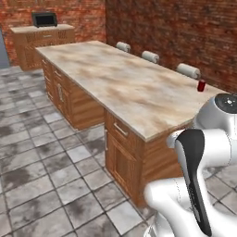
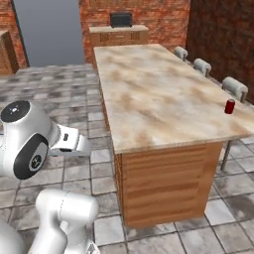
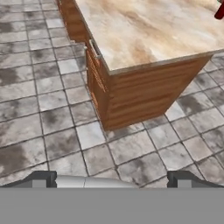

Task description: Four empty soda cans are scattered around the kitchen. Gather all the cans and cluster them next to the stove for recycling.

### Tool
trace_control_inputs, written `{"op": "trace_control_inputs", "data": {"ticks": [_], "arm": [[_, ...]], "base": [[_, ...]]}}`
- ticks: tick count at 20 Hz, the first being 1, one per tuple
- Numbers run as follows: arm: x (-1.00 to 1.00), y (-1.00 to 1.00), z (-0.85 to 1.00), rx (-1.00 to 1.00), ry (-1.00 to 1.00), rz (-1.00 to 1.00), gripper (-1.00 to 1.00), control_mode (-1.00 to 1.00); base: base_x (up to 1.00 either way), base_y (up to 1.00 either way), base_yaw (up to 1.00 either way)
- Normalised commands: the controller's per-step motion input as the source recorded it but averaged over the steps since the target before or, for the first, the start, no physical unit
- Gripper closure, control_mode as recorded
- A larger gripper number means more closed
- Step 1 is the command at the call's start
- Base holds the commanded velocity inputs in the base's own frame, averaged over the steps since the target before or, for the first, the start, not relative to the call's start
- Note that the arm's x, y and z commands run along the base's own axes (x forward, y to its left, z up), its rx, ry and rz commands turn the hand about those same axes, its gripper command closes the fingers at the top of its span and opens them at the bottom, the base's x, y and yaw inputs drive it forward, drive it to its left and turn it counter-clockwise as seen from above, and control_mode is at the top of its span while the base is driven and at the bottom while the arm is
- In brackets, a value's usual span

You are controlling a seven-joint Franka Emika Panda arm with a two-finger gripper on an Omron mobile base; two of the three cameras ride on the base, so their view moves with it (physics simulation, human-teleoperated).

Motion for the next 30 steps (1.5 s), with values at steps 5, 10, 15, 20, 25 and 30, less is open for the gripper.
{"op": "trace_control_inputs", "data": {"ticks": [5,10,15,20,25,30], "arm": [[0.00,0.00,0.00,0.00,0.00,0.00,-1.00,1.00],[0.00,0.00,0.00,0.00,0.00,0.00,-1.00,1.00],[0.00,0.00,0.00,0.00,0.00,0.00,-1.00,1.00],[0.00,0.00,0.00,0.00,0.00,0.00,-1.00,1.00],[0.00,0.00,0.00,0.00,0.00,0.00,-1.00,1.00],[0.00,0.00,0.00,0.00,0.00,0.00,-1.00,1.00]], "base": [[0.00,-0.02,0.50],[-0.12,-0.32,0.46],[-0.19,-0.52,0.38],[-0.31,-0.76,0.28],[-0.42,-0.95,0.20],[-0.38,-1.00,0.08]]}}
